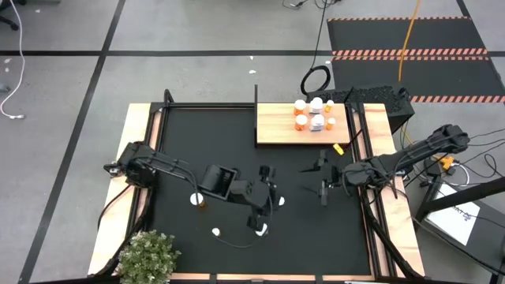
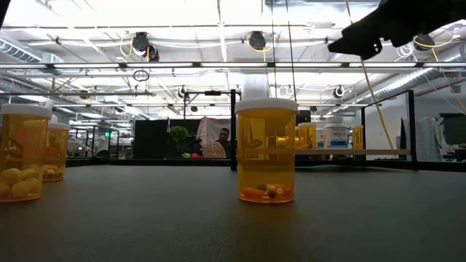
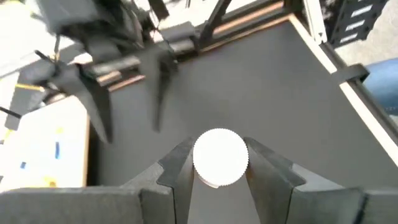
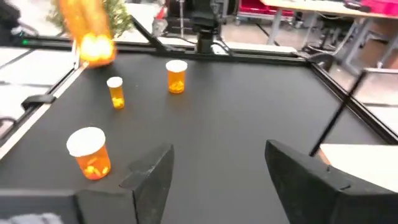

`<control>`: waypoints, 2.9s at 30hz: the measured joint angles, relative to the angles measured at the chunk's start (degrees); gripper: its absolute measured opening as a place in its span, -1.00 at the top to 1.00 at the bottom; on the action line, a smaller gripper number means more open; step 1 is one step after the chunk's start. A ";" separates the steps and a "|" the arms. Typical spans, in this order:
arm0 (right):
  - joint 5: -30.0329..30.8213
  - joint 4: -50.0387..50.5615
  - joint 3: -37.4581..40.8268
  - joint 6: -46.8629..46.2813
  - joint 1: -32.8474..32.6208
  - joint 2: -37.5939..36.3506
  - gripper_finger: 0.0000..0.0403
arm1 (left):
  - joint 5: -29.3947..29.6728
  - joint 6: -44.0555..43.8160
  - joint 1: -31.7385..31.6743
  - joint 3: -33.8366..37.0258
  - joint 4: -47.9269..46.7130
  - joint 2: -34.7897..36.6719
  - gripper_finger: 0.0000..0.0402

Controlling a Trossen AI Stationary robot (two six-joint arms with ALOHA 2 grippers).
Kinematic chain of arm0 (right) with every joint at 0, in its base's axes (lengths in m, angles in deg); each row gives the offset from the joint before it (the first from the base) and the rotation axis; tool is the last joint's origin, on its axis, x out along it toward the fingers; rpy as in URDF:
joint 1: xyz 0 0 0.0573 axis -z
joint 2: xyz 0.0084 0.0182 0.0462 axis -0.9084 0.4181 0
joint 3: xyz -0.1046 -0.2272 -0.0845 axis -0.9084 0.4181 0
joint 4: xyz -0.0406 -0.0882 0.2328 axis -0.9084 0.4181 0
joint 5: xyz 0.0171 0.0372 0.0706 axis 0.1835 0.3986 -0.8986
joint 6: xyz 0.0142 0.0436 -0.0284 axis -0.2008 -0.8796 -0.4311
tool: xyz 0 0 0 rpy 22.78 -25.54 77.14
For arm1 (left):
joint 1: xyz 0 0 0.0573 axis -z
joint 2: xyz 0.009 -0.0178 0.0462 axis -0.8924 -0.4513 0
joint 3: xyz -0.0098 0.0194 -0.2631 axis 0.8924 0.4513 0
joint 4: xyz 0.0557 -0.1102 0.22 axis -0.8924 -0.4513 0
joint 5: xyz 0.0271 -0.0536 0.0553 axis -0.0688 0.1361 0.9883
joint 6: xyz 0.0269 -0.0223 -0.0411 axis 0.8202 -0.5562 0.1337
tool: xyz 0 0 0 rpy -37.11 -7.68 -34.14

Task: Pick and place medicine bottles onto shelf by color
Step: Put the small orange pill bottle on the shelf

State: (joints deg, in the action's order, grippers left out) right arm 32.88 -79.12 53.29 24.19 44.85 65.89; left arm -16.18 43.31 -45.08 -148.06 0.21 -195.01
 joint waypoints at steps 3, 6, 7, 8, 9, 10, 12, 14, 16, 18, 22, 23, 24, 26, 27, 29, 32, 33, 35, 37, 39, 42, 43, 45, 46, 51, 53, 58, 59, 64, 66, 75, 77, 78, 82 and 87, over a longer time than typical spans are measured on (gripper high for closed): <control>-1.48 -6.24 0.00 2.98 -0.68 4.63 -0.38 | 0.07 1.47 0.04 -0.02 1.29 0.52 0.34; -1.68 -13.18 0.00 6.16 -1.10 8.99 -0.52 | 0.05 2.96 0.02 -0.02 1.90 0.28 0.34; -1.81 -15.02 0.00 6.72 -1.10 10.17 -0.56 | 0.07 3.32 -0.07 -0.02 2.23 0.28 0.34; -2.59 -16.46 0.00 7.09 -1.06 11.18 -0.59 | 0.06 3.54 -0.15 -0.02 2.54 0.28 0.34; -3.97 -18.44 0.00 7.41 -1.04 12.21 -0.61 | 0.08 3.66 -0.24 -0.02 2.75 0.30 0.34; -5.35 -20.31 0.00 7.65 -1.04 13.15 -0.62 | 0.10 3.67 -0.42 -0.02 2.82 0.30 0.34; -8.09 -23.07 0.00 8.30 -1.02 14.72 -0.61 | 0.08 3.69 -0.72 -0.02 3.16 0.28 0.34; -9.26 -26.13 0.00 9.32 -1.04 16.09 -0.59 | 0.08 4.04 -1.08 -0.02 3.94 0.28 0.34; -8.99 -29.58 0.00 10.18 -1.00 17.09 -0.56 | 0.08 4.30 -1.40 -0.02 4.53 0.28 0.34; -8.92 -32.82 0.00 10.50 -0.97 17.77 -0.55 | 0.07 4.44 -1.81 -0.02 4.43 0.28 0.34; -8.98 -35.42 0.00 10.48 -0.95 18.38 -0.50 | 0.05 4.43 -2.77 -0.02 4.55 0.28 0.34; -8.98 -35.51 0.00 10.48 -0.95 18.38 -0.48 | 0.06 4.43 -2.92 -0.02 4.75 0.28 0.34; -8.96 -35.53 0.00 10.48 -0.95 18.36 -0.45 | 0.05 4.43 -3.10 -0.02 4.76 0.28 0.34; -8.94 -35.53 0.00 10.50 -0.93 18.38 -0.39 | 0.07 4.45 -3.36 -0.02 5.05 0.28 0.34; -8.94 -35.54 0.00 10.50 -0.93 18.38 -0.36 | 0.06 4.44 -3.50 -0.02 5.11 0.28 0.34; -8.89 -35.65 0.00 10.58 -0.91 18.36 -0.28 | 0.05 4.43 -3.73 -0.02 5.09 0.28 0.34; -8.87 -35.96 0.00 10.51 -0.29 18.27 -0.13 | -0.44 4.43 -3.97 -0.02 5.05 0.28 0.34; -8.82 -36.01 -0.02 10.50 -0.03 18.27 -0.08 | -0.47 4.43 -4.01 -0.02 5.07 0.28 0.34; -8.77 -36.00 -0.02 10.22 0.31 18.27 0.03 | -0.49 4.43 -4.05 -0.02 5.07 0.28 0.34; -8.78 -35.99 -0.02 9.34 0.72 18.27 0.13 | -0.49 4.43 -4.05 -0.02 4.93 0.28 0.34; -8.79 -35.99 -0.02 8.90 1.02 18.27 0.23 | -0.48 4.43 -4.05 -0.02 4.60 0.28 0.34; -8.83 -35.92 -0.02 8.91 1.02 18.27 0.37 | -0.49 4.40 -4.07 -0.02 3.90 0.28 0.34; -8.84 -35.93 -0.02 8.91 1.02 18.25 0.41 | -0.46 4.39 -4.07 -0.02 3.65 0.28 0.34; -8.92 -35.77 -0.02 8.97 1.00 18.25 0.48 | -0.47 4.04 -4.07 -0.02 3.35 0.28 0.34; -8.94 -35.73 -0.02 8.99 1.00 18.25 0.50 | -0.47 4.02 -4.07 -0.02 3.34 0.28 0.34; -8.95 -35.61 -0.04 8.94 1.00 18.25 0.53 | -0.45 3.89 -4.07 -0.02 3.35 0.28 0.27; -8.92 -35.58 -0.04 8.74 1.00 18.25 0.50 | -0.47 3.80 -4.06 -0.02 3.36 0.28 0.20; -8.76 -35.53 -0.04 7.62 1.04 18.25 0.47 | -0.47 3.59 -3.76 -0.02 3.31 0.28 -0.02; -8.78 -35.53 -0.04 7.46 1.04 18.25 0.47 | -0.47 3.45 -3.67 -0.02 3.19 0.28 -0.07; -8.95 -34.33 -0.07 4.01 2.32 18.24 0.51 | 1.95 1.48 -3.45 -0.05 0.93 1.11 -0.27; -8.92 -32.71 -0.09 1.44 3.39 18.23 0.51 | 2.58 0.78 -3.70 -0.42 -1.61 2.07 -0.31; -9.38 -26.45 -0.11 -4.92 7.23 18.25 0.49 | 0.54 -1.94 -5.69 -5.11 -11.42 2.46 -0.23; -10.75 -25.02 -0.11 -7.66 8.34 18.25 0.49 | -1.75 -2.28 -6.78 -5.03 -13.39 2.42 -0.21; -11.74 -24.09 -0.11 -9.12 9.04 18.25 0.49 | -2.70 -2.55 -7.41 -5.03 -14.19 2.31 -0.20; -14.22 -19.58 -0.11 -14.23 11.27 18.25 0.49 | -6.38 -3.01 -10.05 -4.93 -15.74 1.37 -0.19; -17.18 -16.64 -0.09 -16.10 12.16 18.27 0.48 | -8.10 -1.23 -11.90 -4.77 -15.24 -1.01 -0.19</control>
State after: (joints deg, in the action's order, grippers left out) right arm 15.69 -95.75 53.20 8.09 57.01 84.16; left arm -24.28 42.08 -56.98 -152.83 -15.03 -196.02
